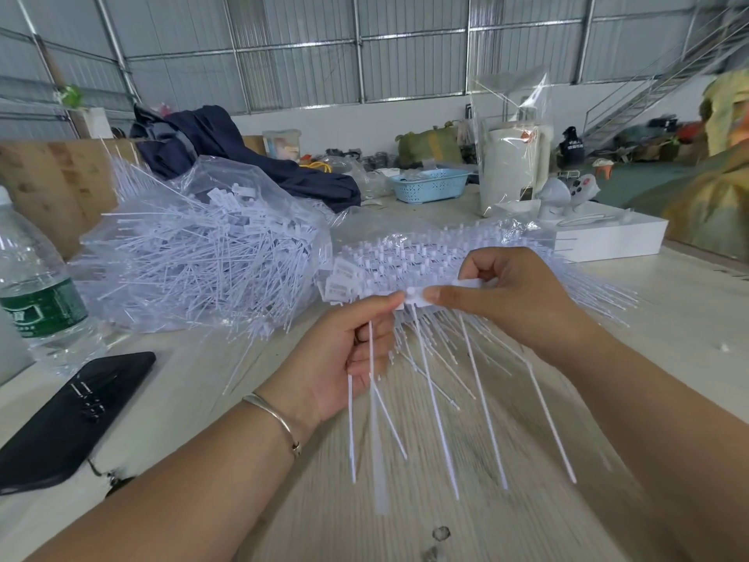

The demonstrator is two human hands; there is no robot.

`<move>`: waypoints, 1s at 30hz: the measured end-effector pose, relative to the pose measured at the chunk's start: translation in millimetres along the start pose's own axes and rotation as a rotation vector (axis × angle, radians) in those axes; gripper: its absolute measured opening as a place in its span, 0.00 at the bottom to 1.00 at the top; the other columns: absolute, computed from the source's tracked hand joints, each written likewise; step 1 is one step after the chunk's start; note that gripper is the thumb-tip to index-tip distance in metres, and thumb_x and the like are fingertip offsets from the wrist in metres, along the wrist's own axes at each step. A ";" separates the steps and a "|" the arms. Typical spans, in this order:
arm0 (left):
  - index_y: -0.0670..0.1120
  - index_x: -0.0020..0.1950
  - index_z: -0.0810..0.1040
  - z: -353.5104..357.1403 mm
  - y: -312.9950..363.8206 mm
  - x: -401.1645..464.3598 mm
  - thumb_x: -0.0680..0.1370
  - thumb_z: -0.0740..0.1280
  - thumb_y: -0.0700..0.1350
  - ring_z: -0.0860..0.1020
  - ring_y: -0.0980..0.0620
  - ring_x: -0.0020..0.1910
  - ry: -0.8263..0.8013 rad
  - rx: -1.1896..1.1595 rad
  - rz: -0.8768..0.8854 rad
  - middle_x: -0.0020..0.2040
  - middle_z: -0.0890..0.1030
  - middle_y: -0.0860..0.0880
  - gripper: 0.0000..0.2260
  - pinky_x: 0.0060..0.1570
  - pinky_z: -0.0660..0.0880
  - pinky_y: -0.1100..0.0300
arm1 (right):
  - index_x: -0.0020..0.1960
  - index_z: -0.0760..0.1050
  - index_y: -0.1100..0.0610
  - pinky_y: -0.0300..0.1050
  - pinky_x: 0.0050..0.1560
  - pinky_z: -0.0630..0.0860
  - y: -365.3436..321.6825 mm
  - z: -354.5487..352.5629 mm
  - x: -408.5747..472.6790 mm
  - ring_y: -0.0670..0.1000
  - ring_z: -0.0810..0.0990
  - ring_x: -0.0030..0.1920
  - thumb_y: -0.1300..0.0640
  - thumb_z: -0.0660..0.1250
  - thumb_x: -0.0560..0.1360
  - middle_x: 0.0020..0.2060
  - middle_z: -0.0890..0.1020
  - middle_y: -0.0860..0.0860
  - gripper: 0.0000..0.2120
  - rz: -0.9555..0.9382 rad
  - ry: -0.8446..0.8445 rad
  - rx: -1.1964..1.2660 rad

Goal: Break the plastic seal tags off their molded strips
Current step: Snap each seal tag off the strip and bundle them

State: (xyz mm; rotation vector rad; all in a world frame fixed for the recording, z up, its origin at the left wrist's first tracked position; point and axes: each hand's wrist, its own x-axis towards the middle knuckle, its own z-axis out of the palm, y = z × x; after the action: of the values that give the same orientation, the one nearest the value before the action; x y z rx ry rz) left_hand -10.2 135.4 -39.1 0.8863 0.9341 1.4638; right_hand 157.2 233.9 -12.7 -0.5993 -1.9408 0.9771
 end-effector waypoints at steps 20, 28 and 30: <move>0.46 0.36 0.82 0.9 -2.3 -0.6 0.70 0.71 0.45 0.57 0.59 0.20 0.133 0.234 0.092 0.25 0.64 0.53 0.05 0.17 0.54 0.68 | 0.44 0.85 0.61 0.29 0.33 0.68 0.2 -0.1 0.0 0.42 0.74 0.29 0.64 0.77 0.67 0.31 0.83 0.54 0.06 -0.003 -0.054 0.129; 0.45 0.34 0.80 3.6 1.2 -2.1 0.66 0.72 0.44 0.56 0.57 0.21 0.084 0.287 0.031 0.24 0.59 0.53 0.04 0.20 0.51 0.66 | 0.35 0.85 0.56 0.35 0.40 0.71 -2.0 -3.0 0.9 0.49 0.77 0.36 0.64 0.77 0.63 0.35 0.84 0.61 0.04 0.069 -0.095 0.074; 0.44 0.34 0.80 3.8 2.7 -2.6 0.66 0.72 0.44 0.57 0.58 0.20 0.061 0.285 0.014 0.23 0.59 0.53 0.04 0.20 0.51 0.66 | 0.34 0.85 0.56 0.34 0.39 0.72 -3.1 -3.8 0.1 0.48 0.77 0.35 0.63 0.77 0.63 0.34 0.83 0.60 0.03 0.079 -0.123 0.045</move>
State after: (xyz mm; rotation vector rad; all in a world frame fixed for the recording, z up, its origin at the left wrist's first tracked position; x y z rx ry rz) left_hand -7.7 132.9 -35.1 1.0601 1.2045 1.3966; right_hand 160.3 233.7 -8.9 -0.6065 -2.0099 1.1274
